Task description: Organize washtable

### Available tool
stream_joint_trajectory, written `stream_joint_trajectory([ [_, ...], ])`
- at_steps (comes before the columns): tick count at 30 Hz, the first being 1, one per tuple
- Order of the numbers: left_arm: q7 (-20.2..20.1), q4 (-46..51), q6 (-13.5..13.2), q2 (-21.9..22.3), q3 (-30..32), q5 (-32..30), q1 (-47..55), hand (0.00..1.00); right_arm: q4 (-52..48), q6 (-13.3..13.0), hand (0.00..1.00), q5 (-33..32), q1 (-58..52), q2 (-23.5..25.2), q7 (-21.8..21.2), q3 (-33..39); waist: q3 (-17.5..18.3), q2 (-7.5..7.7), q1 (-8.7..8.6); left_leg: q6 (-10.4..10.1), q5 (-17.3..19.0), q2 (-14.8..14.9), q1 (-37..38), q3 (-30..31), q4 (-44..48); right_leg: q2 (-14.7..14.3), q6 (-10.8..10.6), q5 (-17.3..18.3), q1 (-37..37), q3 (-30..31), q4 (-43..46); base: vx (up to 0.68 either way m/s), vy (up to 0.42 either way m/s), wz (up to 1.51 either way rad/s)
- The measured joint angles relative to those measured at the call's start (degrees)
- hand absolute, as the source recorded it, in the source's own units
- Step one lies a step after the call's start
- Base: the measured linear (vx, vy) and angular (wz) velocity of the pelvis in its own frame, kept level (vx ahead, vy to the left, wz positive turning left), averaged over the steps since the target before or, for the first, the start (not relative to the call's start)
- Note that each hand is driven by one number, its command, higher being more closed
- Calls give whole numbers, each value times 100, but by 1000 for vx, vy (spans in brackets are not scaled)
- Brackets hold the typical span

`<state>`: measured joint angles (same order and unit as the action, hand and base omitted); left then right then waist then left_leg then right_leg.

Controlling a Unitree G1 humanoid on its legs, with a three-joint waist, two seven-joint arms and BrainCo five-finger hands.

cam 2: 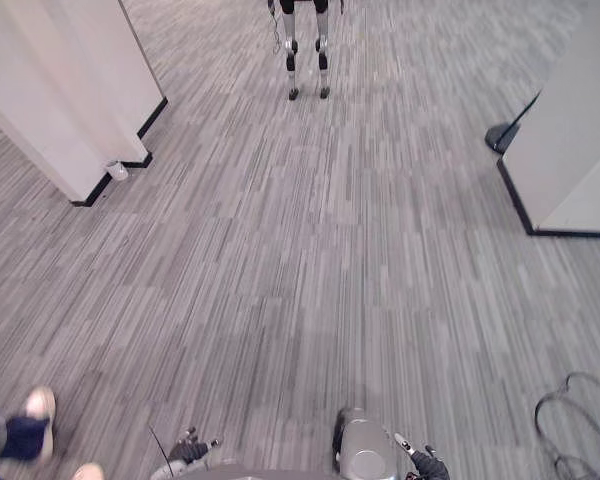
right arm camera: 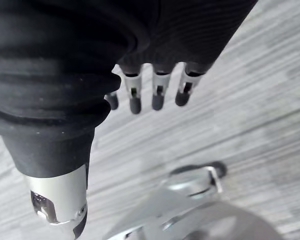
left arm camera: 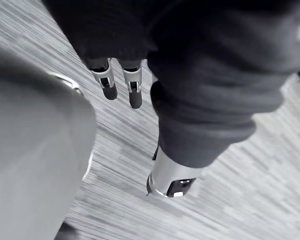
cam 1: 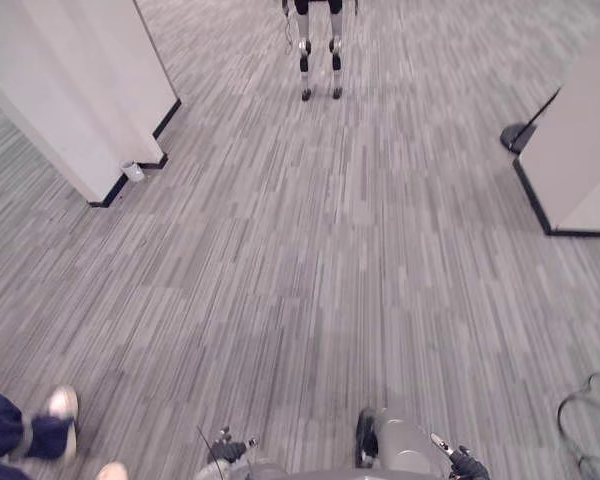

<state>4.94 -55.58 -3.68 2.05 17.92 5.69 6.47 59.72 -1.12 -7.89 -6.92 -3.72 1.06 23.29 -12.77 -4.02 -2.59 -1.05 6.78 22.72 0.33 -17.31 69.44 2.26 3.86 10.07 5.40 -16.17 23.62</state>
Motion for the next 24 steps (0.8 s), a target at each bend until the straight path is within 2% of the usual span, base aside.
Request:
stream_joint_trajectory([
  [1,-7,118,-19,-64,-7,67,21,0,8,-9,0,-58,-11,-3,4,-189,42,135,63,-82,287,-158,-508,-61,-202,-3,-72,48,-499,47,-411,634,-52,-23],
  [2,-12,170,-40,-92,-1,126,34,0,22,-10,0,-54,7,-10,12,-243,55,170,74,-135,406,-226,-794,-64,-423,-4,-114,72,-717,65,-604,624,-2,-21],
  [3,-40,217,-77,-151,13,277,34,0,16,-19,0,-78,116,-36,1,-333,45,195,102,-230,530,-302,-1351,-71,-1103,-7,-197,116,-1073,109,-914,655,54,-23],
  [4,-64,240,-88,-179,18,403,28,0,16,-23,0,-105,168,-28,10,-367,41,215,146,-242,523,-378,-1592,-89,-1929,6,-330,119,-1320,172,-1107,811,118,-47],
  [5,-62,285,-122,-178,67,518,42,0,20,-31,0,-116,256,-1,5,-342,19,262,261,-379,391,-634,-1656,-15,-3796,108,-503,207,-1718,310,-1348,693,145,-50],
  [6,-49,290,-124,-170,80,544,45,0,20,-53,0,-119,278,9,9,-338,25,273,314,-566,248,-781,-1639,91,-4662,167,-594,270,-1881,363,-1460,715,230,-59],
  [7,-41,343,-136,-162,142,614,92,0,26,-89,0,-123,318,34,13,-339,38,299,398,-673,-285,-959,-1660,384,-5765,277,-733,377,-2178,467,-1674,706,298,-57],
  [8,2,338,-152,-170,194,619,146,0,31,-99,0,-127,355,35,21,-359,71,340,466,-665,-748,-1029,-1650,487,-5706,352,-762,413,-2326,594,-1799,705,326,-66],
  [9,31,319,-151,-157,232,628,158,0,53,-111,0,-128,402,86,25,-361,101,368,508,-586,-961,-1103,-1659,539,-5600,406,-759,412,-2342,677,-1790,678,325,-70],
  [10,52,310,-121,-255,295,639,213,0,114,-121,0,-124,538,232,1,-413,166,533,518,-472,-994,-1308,-1714,678,-5409,627,-654,346,-2188,811,-1502,666,342,-65],
  [11,53,269,-121,-326,334,677,339,0,162,-137,0,-108,593,357,-12,-409,229,700,521,-123,-804,-1479,-1763,735,-5077,879,-658,218,-1857,1002,-853,668,359,-47],
  [12,52,194,-120,-363,398,700,385,0,205,-138,0,-107,591,393,-13,-399,243,780,513,-41,-634,-1529,-1731,673,-4905,1000,-794,130,-1746,1054,-480,678,392,-24],
  [13,79,1,-71,-426,477,717,414,0,236,-131,0,-107,508,418,-10,-356,256,916,500,55,-203,-1660,-1488,498,-4634,1248,-849,-203,-1481,1149,413,673,383,-26],
  [14,129,-129,-6,-435,524,721,550,0,242,-132,0,-107,451,408,-12,-339,257,963,503,178,260,-1777,-969,250,-4569,1603,-852,-1177,-1147,1005,1548,655,364,-29],
  [15,134,-128,11,-434,520,718,590,0,239,-133,0,-108,447,405,-14,-340,253,956,493,202,335,-1790,-846,208,-4624,1691,-839,-1460,-1081,932,1744,632,346,-54],
  [16,133,-130,43,-438,497,714,686,0,235,-139,0,-103,424,426,-26,-350,205,874,491,252,534,-1890,-260,15,-4873,2113,-687,-1892,-670,627,2850,692,351,-47],
  [17,128,-128,72,-447,454,652,698,0,131,-260,0,-76,349,435,-26,-349,226,852,424,263,574,-1972,259,-48,-5284,2195,-619,-1409,-225,412,3762,568,279,-43],
  [18,127,-128,72,-448,414,583,698,0,59,-274,0,-47,348,413,-49,-352,242,813,342,263,573,-1976,469,-43,-5497,2137,-617,-1127,-21,313,4039,624,268,-17],
  [19,110,-126,66,-453,359,472,594,0,-76,-305,0,-49,328,383,-108,-345,266,749,234,260,571,-1976,819,-76,-5851,1904,-638,-669,429,88,4257,496,169,-11],
  [20,92,-128,70,-505,232,438,463,0,-195,-373,0,-49,314,385,-133,-317,247,714,171,259,570,-1987,1107,-114,-6079,1685,-694,-265,853,-148,4110,590,178,-14],
  [21,70,-130,75,-525,143,433,378,0,-257,-402,0,-53,301,390,-133,-283,225,683,145,260,571,-1990,1241,-112,-6156,1600,-677,-90,1043,-287,3925,463,62,-7],
  [22,31,-121,72,-517,-86,432,178,0,-289,-420,0,-53,296,347,-124,-220,163,593,47,261,572,-1984,1479,-101,-6248,1450,-615,123,1291,-611,3150,367,21,11],
  [23,16,-120,65,-498,-218,421,101,0,-314,-391,0,-99,283,313,-131,-150,128,538,-2,261,572,-1975,1586,-106,-6273,1394,-599,126,1321,-782,2518,469,0,37],
  [24,0,-115,56,-445,-395,355,-149,0,-302,-328,0,-95,202,246,-108,-110,93,501,-47,265,574,-1985,1767,-95,-6328,1365,-549,25,1423,-1001,1254,505,-31,57],
])
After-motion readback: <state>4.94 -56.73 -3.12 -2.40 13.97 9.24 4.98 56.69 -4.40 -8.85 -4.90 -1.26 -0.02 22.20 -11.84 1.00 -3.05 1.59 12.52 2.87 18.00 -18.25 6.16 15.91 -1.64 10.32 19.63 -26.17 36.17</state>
